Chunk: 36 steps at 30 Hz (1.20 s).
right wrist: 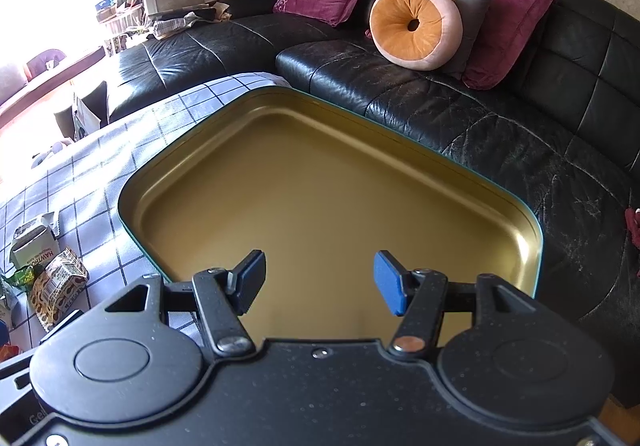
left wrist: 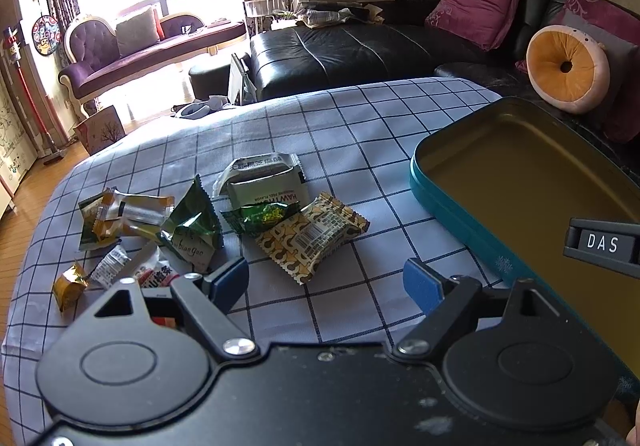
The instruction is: Organize snacks
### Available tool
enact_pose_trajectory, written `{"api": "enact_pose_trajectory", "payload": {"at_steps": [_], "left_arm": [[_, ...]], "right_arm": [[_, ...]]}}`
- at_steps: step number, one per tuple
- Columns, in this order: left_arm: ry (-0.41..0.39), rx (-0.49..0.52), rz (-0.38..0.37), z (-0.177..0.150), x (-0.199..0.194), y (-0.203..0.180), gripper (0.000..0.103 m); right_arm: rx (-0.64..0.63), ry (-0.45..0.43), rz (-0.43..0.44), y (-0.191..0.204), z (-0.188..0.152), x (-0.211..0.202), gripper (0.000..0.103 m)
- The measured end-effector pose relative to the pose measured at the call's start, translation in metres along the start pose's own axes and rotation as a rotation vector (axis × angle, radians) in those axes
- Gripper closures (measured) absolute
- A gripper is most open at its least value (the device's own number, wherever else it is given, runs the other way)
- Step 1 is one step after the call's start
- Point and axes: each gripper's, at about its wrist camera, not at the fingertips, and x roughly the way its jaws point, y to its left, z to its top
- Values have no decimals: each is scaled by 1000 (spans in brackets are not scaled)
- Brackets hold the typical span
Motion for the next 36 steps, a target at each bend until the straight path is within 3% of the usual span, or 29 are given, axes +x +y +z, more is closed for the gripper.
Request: {"api": "enact_pose_trajectory", "payload": {"at_steps": [36], "left_arm": [[21, -13, -26, 2, 2, 2, 15]], "right_arm": [[-5, 10, -3, 0, -1, 2, 40]]}}
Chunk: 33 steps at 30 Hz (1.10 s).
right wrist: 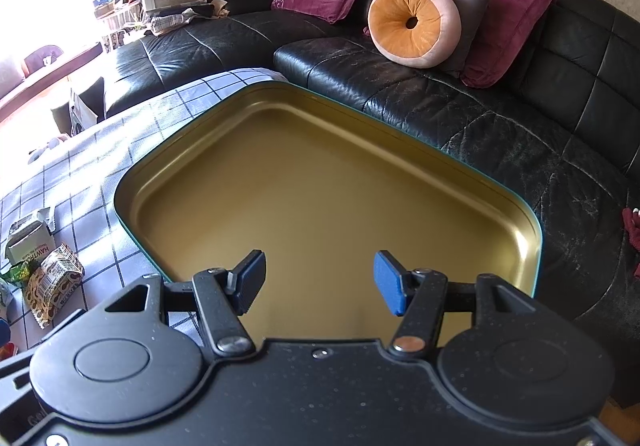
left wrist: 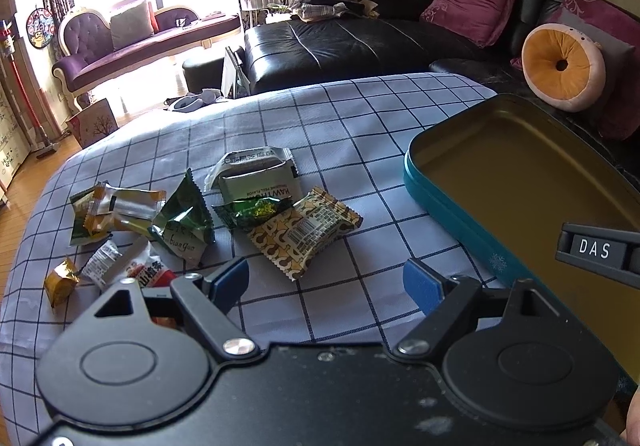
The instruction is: Organize snacks
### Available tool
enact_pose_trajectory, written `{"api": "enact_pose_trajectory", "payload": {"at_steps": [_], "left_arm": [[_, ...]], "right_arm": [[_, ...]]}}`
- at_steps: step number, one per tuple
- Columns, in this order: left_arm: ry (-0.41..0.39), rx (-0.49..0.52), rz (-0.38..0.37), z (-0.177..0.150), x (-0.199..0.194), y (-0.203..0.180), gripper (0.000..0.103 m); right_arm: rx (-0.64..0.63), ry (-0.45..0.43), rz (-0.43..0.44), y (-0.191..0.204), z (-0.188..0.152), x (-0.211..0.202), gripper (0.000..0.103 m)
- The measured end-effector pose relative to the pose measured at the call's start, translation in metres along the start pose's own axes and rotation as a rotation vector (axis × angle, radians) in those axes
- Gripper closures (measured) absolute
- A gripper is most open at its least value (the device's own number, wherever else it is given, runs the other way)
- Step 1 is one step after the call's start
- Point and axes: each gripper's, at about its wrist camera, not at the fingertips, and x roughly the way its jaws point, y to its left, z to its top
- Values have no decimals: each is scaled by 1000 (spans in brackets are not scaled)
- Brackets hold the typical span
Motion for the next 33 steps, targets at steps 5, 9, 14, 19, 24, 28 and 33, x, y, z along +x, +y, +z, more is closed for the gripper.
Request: {"api": "enact_pose_trajectory", "payload": {"at_steps": [5, 9, 14, 19, 24, 28, 33], "left_arm": [[-4, -21, -7, 2, 0, 2, 15], [-6, -20, -2, 2, 0, -1, 15], [-21, -25, 5, 3, 0, 1, 17], [-17, -38, 21, 4, 3, 4, 17], [-10, -64, 22, 4, 4, 9, 17], [-11, -56, 50, 4, 4, 9, 17], [-3, -72, 52, 4, 4, 12, 17]], "right_arm": [[-8, -27, 39, -2, 0, -4, 40], [-19, -45, 54, 2, -3, -8, 40], [-36, -37, 63, 6, -5, -8, 40], [-50, -49, 61, 8, -6, -10, 40], [-61, -60, 68, 10, -7, -13, 40], [-64, -66, 79, 11, -6, -17, 40], [-85, -89, 85, 15, -9, -21, 40]]}}
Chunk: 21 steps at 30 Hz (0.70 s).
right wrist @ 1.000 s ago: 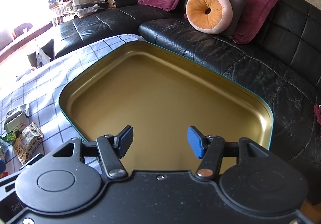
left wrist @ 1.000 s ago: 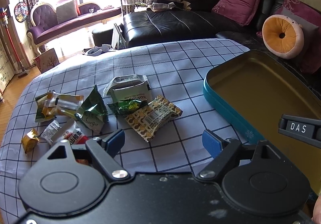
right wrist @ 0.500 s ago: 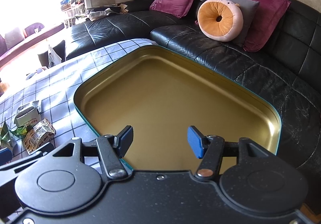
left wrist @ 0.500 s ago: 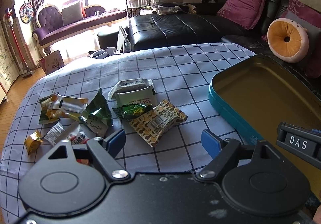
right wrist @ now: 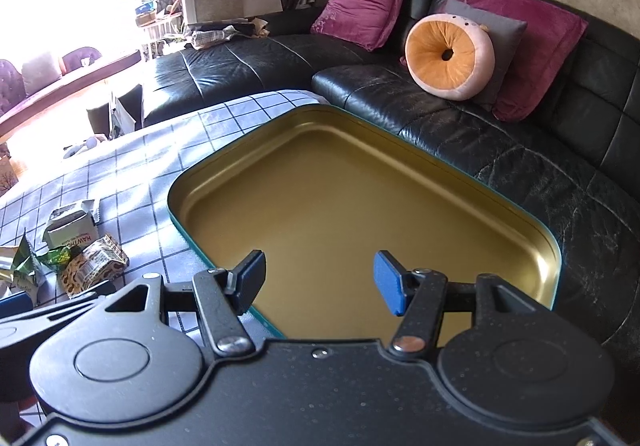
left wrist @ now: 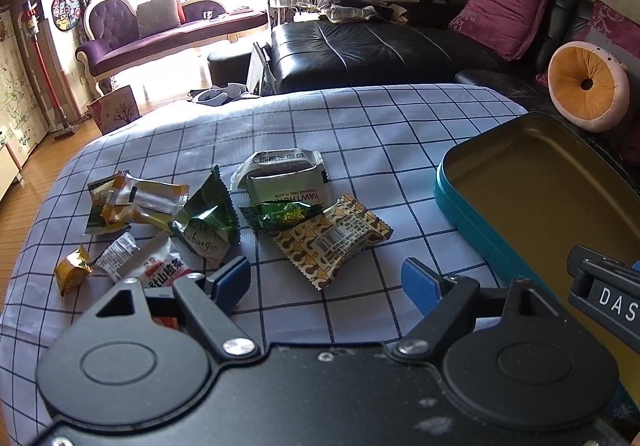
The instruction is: Organize snacks
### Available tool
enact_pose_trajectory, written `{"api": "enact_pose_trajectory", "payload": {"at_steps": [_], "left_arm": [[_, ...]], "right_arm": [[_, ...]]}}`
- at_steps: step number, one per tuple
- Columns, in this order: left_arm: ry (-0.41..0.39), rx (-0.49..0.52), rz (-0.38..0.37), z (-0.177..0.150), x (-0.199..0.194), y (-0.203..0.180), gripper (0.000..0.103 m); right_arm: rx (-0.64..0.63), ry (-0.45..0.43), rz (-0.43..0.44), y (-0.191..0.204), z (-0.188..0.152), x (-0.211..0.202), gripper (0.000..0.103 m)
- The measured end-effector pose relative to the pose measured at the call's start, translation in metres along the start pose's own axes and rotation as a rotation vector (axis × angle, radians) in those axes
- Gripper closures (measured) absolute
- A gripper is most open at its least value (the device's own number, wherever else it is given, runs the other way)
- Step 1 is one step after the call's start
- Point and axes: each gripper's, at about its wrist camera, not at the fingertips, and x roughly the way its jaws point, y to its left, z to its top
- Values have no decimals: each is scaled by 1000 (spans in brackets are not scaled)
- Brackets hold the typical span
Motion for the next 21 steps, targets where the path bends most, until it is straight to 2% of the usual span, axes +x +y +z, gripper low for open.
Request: {"api": "enact_pose_trajectory", "payload": {"at_steps": [10, 13, 18, 21], "left_arm": [[23, -24, 13, 4, 2, 3, 17], [31, -28, 3, 4, 3, 5, 24], [-33, 13, 42, 4, -4, 5, 26], [-50, -6, 73, 5, -7, 14, 26]], "right_arm": [[-3, 1, 7, 0, -2, 5, 40], [-2, 4, 10, -1, -1, 6, 40], [-17, -7, 30, 4, -1, 5, 40], [-46, -34, 53, 12, -3, -2, 40]]}}
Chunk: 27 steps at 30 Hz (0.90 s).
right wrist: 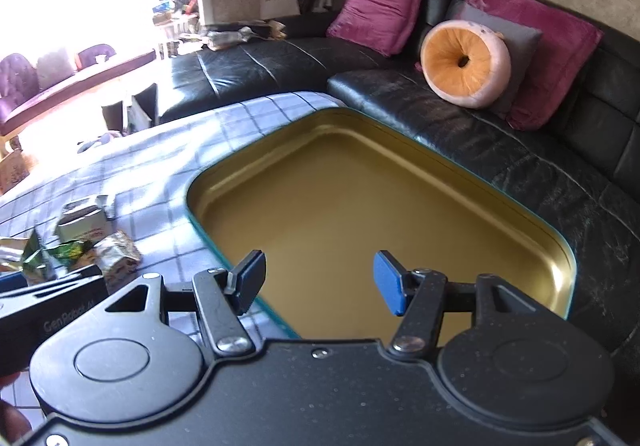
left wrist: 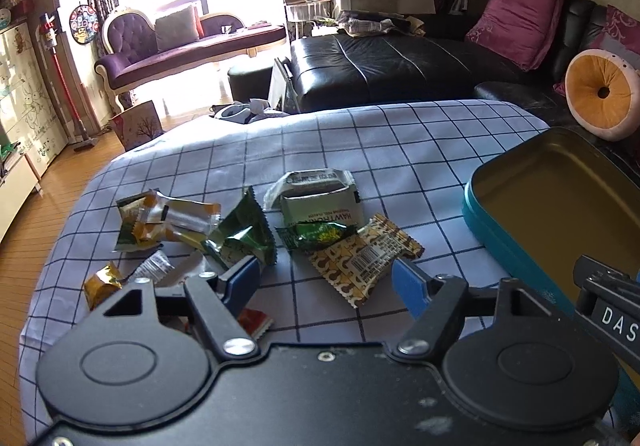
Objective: Organize snacks
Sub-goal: 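Lower the right gripper onto the gold-and-brown patterned snack bar and close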
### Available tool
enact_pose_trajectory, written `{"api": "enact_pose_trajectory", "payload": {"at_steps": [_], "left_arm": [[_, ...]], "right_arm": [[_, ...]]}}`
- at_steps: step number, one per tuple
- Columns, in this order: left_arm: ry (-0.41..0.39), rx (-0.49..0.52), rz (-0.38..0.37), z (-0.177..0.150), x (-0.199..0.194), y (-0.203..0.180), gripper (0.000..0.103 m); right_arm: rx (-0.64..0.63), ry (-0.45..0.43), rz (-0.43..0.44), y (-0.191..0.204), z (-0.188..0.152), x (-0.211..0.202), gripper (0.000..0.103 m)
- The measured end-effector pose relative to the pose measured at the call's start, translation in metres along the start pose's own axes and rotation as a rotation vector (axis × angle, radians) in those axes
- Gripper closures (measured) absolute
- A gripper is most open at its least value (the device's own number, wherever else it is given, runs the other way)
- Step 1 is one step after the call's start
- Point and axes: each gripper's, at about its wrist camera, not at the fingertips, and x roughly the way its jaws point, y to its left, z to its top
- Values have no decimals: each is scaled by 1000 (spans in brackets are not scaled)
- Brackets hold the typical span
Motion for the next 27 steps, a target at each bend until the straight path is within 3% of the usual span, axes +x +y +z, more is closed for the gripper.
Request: {"api": "enact_pose_trajectory", "payload": {"at_steps": [7, 13, 20, 27], "left_arm": [[-7, -109, 69, 5, 0, 39, 26], [51, -184, 94, 3, 10, 74, 26], [64, -171, 157, -3, 12, 94, 26], [110, -185, 150, -9, 21, 111, 26]], "right_arm": [[-69, -24, 80, 21, -3, -7, 40], [-99, 6, 150, 34, -5, -8, 40], [-126, 118, 249, 58, -10, -1, 41], [-84, 201, 293, 70, -7, 11, 46]]}}
